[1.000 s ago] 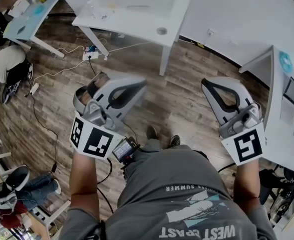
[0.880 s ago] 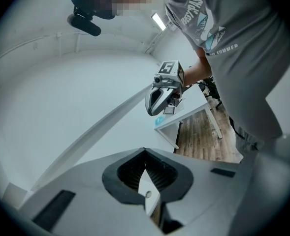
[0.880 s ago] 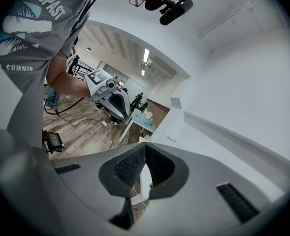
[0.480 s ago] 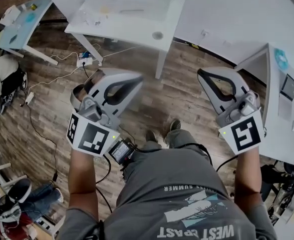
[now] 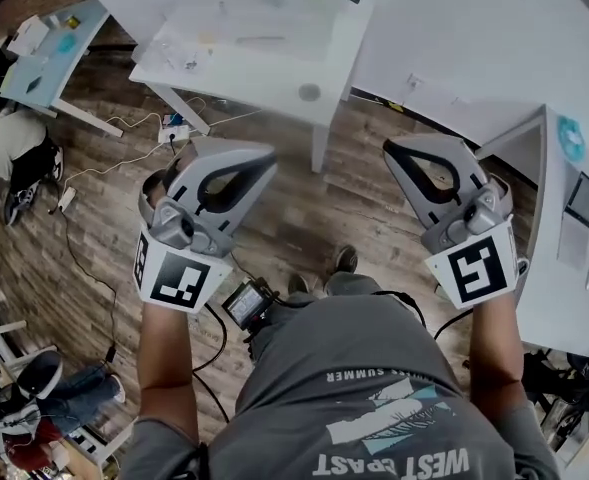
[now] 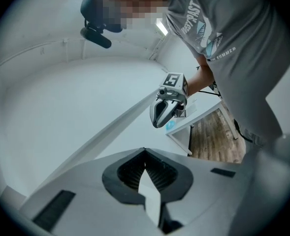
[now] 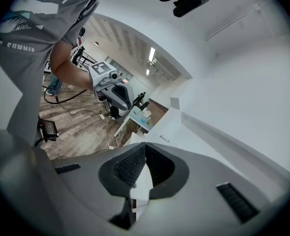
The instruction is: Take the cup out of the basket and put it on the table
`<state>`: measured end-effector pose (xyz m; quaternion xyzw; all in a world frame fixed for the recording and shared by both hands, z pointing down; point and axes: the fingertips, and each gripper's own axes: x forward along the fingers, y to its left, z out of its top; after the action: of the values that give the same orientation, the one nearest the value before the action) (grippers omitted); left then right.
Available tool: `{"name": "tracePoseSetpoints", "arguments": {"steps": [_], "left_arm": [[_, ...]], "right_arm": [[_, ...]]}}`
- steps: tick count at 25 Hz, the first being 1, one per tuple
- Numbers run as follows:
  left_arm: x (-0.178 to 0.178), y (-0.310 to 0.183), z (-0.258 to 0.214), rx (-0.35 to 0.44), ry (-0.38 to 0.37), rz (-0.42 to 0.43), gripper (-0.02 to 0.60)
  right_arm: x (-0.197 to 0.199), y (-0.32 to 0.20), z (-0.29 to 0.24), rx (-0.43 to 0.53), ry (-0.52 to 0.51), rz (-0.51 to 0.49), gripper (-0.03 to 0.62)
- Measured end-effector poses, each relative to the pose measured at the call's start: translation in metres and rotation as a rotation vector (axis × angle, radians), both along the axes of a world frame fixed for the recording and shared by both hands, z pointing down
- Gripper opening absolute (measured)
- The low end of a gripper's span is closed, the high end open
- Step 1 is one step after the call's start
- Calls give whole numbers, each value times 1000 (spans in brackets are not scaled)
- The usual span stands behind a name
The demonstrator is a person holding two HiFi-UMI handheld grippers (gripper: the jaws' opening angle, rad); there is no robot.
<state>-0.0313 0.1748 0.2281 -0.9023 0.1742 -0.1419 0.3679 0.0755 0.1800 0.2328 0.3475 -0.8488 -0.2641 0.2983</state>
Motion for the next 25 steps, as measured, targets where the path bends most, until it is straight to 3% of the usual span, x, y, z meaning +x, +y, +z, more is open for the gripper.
{"name": "tracePoseSetpoints", "arguments": {"steps": [9,16,25], "left_arm": [[56,-29,-10,135,-6,-41,9],[74,-43,-11,150,-33,-62,9],[65,-85,-3,145,-32,-33,9]], "right_arm": [[48,-33,-3,75,-56,-59,12],[67,-50,2,64,-82,-62,12],[55,-89,14,24,-85,-30,12]]}}
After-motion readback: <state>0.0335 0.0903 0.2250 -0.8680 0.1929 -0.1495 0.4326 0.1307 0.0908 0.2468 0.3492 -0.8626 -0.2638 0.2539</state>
